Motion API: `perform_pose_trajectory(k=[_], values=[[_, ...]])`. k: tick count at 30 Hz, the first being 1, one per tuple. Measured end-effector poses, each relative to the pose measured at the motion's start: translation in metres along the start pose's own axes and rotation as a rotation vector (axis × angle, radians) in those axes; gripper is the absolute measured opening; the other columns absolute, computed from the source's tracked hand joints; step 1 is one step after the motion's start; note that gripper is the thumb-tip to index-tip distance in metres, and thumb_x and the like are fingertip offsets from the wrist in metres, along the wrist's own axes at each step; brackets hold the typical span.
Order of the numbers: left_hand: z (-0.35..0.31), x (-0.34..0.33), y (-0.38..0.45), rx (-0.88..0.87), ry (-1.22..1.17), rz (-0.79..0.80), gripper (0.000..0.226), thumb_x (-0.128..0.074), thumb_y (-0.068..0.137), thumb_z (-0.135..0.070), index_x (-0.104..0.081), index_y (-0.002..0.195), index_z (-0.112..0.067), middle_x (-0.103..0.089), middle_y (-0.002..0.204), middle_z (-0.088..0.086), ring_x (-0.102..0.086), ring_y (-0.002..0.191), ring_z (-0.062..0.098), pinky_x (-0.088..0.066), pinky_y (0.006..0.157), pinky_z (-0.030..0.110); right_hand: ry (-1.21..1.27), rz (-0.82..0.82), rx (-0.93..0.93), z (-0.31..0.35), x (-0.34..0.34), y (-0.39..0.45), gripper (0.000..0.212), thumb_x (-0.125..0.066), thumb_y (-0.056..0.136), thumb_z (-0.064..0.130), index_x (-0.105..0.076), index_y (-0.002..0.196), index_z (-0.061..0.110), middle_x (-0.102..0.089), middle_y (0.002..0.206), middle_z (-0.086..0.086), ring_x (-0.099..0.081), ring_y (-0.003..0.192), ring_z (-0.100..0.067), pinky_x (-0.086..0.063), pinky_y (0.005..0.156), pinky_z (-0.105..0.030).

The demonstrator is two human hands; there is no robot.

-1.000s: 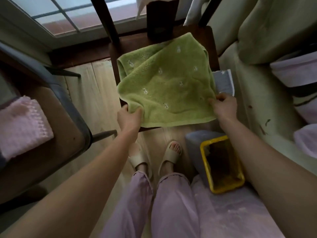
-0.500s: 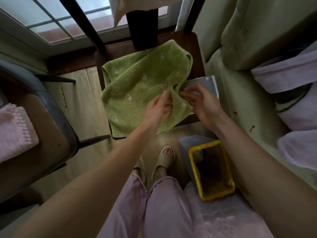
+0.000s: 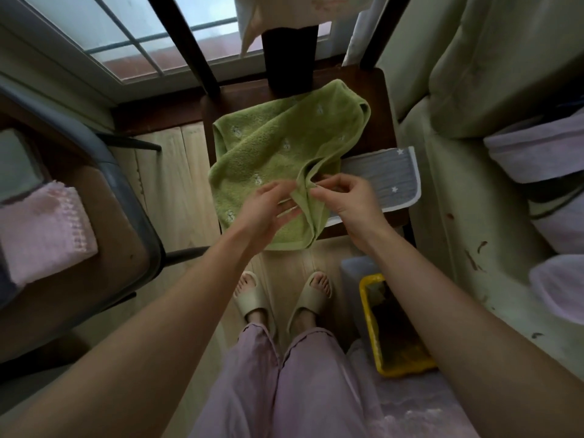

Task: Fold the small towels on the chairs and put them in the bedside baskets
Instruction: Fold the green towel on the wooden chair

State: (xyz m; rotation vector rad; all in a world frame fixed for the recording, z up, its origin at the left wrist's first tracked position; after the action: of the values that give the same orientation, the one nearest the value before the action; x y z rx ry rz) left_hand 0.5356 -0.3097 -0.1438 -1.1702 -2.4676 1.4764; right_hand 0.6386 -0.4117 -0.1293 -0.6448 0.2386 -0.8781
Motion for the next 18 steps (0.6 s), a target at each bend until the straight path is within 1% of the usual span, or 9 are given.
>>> perform_pose_trajectory(k=[3, 5, 7, 9, 11, 13, 15, 18], values=[[-0.001, 0.000, -0.004, -0.004, -0.044, 0.033, 0.007, -0.058, 0.094, -0.008, -0.065, 0.096, -0.009, -0.075, 0.093, 0.003, -0.071, 0.092, 0.016, -0.054, 0.085, 0.027, -0.029, -0.119, 0.062, 0.009, 0.003, -0.009, 0.008, -0.079, 0.078, 0.014, -0.075, 0.084, 0.011, -0.074, 0.085, -0.003, -0.070, 0.086, -0.015, -0.058, 0.083, -0.035], [-0.003, 0.000, -0.007, -0.014, -0.075, 0.039, 0.008, -0.060, 0.093, -0.007, -0.065, 0.098, -0.007, -0.074, 0.095, 0.005, -0.070, 0.095, 0.017, -0.054, 0.088, 0.028, -0.004, -0.158, 0.084, 0.013, 0.000, -0.015, 0.009, -0.079, 0.078, 0.016, -0.076, 0.085, 0.011, -0.074, 0.082, -0.005, -0.071, 0.084, -0.017, -0.059, 0.081, -0.034], [-0.006, -0.001, -0.008, -0.029, -0.088, 0.046, 0.011, -0.060, 0.093, -0.010, -0.066, 0.102, -0.006, -0.073, 0.099, 0.006, -0.069, 0.098, 0.017, -0.054, 0.088, 0.027, 0.055, -0.151, 0.085, 0.015, -0.007, -0.019, 0.010, -0.076, 0.081, 0.015, -0.076, 0.088, 0.009, -0.074, 0.085, -0.007, -0.071, 0.084, -0.017, -0.058, 0.078, -0.031], [-0.010, 0.002, -0.009, -0.050, -0.104, 0.050, 0.015, -0.057, 0.096, -0.014, -0.066, 0.104, -0.004, -0.072, 0.104, 0.008, -0.068, 0.102, 0.017, -0.053, 0.088, 0.025, 0.136, -0.103, 0.083, 0.017, -0.013, -0.021, 0.011, -0.068, 0.089, 0.012, -0.074, 0.095, 0.006, -0.074, 0.090, -0.010, -0.070, 0.084, -0.016, -0.057, 0.077, -0.026], [-0.015, 0.005, -0.011, -0.080, -0.089, 0.050, 0.025, -0.048, 0.101, -0.019, -0.067, 0.105, -0.003, -0.071, 0.108, 0.009, -0.066, 0.105, 0.016, -0.053, 0.091, 0.025, 0.187, -0.029, 0.095, 0.021, -0.018, -0.021, 0.016, -0.058, 0.094, 0.003, -0.071, 0.103, 0.002, -0.073, 0.097, -0.013, -0.070, 0.090, -0.018, -0.056, 0.082, -0.025], [-0.019, 0.008, -0.012, -0.085, -0.067, 0.056, 0.037, -0.037, 0.104, -0.023, -0.065, 0.112, 0.000, -0.070, 0.114, 0.011, -0.064, 0.111, 0.017, -0.051, 0.095, 0.026, 0.114, 0.029, 0.140, 0.028, -0.022, -0.022, 0.023, -0.056, 0.092, -0.005, -0.068, 0.111, -0.001, -0.072, 0.104, -0.013, -0.070, 0.097, -0.019, -0.055, 0.089, -0.027], [-0.020, 0.009, -0.012, -0.075, -0.066, 0.066, 0.046, -0.029, 0.106, -0.027, -0.063, 0.118, 0.001, -0.068, 0.119, 0.012, -0.061, 0.117, 0.020, -0.046, 0.101, 0.029, -0.016, 0.045, 0.216, 0.038, -0.024, -0.022, 0.027, -0.062, 0.088, -0.004, -0.069, 0.114, 0.001, -0.072, 0.108, -0.009, -0.068, 0.103, -0.016, -0.053, 0.094, -0.029], [-0.023, 0.009, -0.011, -0.063, -0.064, 0.079, 0.054, -0.020, 0.106, -0.033, -0.064, 0.119, -0.004, -0.067, 0.122, 0.009, -0.058, 0.120, 0.020, -0.040, 0.108, 0.034, -0.199, 0.071, 0.349, 0.056, -0.030, -0.019, 0.037, -0.067, 0.085, -0.003, -0.066, 0.121, 0.006, -0.065, 0.117, -0.003, -0.066, 0.105, -0.014, -0.053, 0.094, -0.027]])
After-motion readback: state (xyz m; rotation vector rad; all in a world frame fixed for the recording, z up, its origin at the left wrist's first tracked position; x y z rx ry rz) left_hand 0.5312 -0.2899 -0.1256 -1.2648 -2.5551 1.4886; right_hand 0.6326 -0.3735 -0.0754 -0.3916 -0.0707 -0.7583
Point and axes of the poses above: each hand's wrist, its own y-axis towards the middle knuckle, its own x-axis out of the back of the hand, z = x × y, the point moved 10 cm from there along y, towards the middle knuckle
